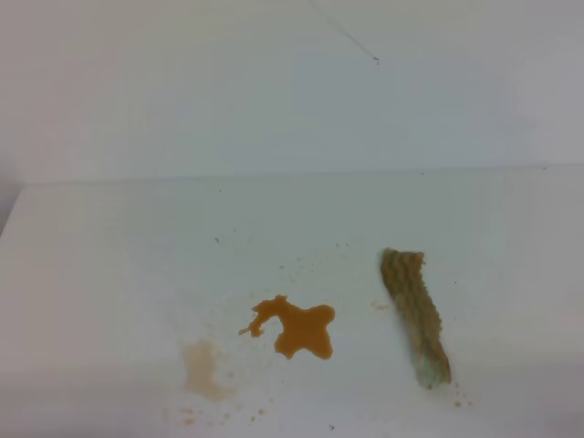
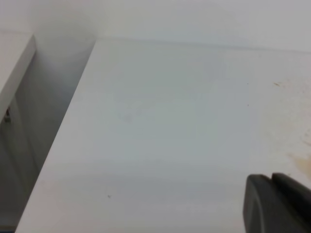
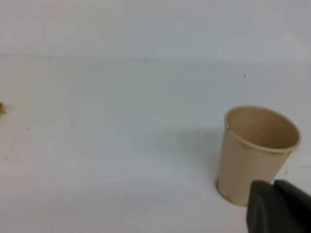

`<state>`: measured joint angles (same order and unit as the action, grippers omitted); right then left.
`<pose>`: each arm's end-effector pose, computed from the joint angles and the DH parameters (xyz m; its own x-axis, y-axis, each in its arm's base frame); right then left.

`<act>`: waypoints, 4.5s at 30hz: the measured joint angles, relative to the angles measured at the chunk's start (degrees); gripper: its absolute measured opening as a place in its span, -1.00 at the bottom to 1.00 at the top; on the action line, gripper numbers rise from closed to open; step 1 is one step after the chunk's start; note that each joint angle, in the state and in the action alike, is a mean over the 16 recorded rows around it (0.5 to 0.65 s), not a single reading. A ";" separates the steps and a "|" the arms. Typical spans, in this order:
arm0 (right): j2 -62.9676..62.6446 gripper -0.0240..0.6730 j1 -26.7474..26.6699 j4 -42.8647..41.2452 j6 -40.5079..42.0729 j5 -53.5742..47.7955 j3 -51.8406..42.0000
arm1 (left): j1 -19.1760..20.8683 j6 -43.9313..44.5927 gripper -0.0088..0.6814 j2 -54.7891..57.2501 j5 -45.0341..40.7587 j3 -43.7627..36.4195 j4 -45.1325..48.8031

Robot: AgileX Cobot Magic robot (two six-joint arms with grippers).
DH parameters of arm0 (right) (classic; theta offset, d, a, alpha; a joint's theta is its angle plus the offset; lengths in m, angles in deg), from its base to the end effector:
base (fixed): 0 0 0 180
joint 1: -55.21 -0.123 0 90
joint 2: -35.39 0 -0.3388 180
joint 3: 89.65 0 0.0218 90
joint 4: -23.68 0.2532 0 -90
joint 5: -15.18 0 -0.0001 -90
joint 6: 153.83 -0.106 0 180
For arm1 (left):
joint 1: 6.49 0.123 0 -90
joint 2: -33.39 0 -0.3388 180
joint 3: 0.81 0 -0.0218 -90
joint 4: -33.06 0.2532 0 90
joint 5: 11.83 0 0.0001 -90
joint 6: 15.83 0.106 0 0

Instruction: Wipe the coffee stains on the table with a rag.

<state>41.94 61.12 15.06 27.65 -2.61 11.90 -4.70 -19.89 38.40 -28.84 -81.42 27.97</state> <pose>0.0165 -0.0066 0.1822 -0.2387 -0.1444 -0.9603 0.1087 0.9787 -0.1742 0.0168 -0.0022 0.1705 -0.2139 -0.1619 -0.9633 -0.0396 0.9868 -0.1571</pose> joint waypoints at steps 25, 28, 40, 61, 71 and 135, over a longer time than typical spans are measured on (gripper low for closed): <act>0.00 -0.90 0.00 1.92 -6.59 22.16 0.00 | 0.00 0.00 -0.97 0.00 -0.05 0.00 0.00; 0.00 -0.90 0.00 2.19 -9.00 26.45 0.25 | 0.00 0.00 -0.97 0.00 -0.05 0.00 0.00; 1.97 -0.90 0.00 0.56 -14.06 22.99 10.72 | 0.00 0.00 -0.97 0.00 -0.05 0.00 0.00; 34.53 -0.90 -3.90 20.51 22.58 -10.62 38.29 | 0.00 0.00 -0.97 0.00 0.00 0.00 0.00; 52.23 -0.90 -13.71 26.79 49.81 -16.72 43.89 | 0.00 0.00 -0.97 0.00 0.00 0.00 0.00; 114.05 0.08 -30.57 19.00 60.76 -11.18 70.37 | 0.00 0.00 -0.97 0.00 0.00 0.00 0.00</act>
<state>155.99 30.54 34.06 88.41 -13.79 82.28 -4.70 -19.89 38.40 -28.84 -81.42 27.97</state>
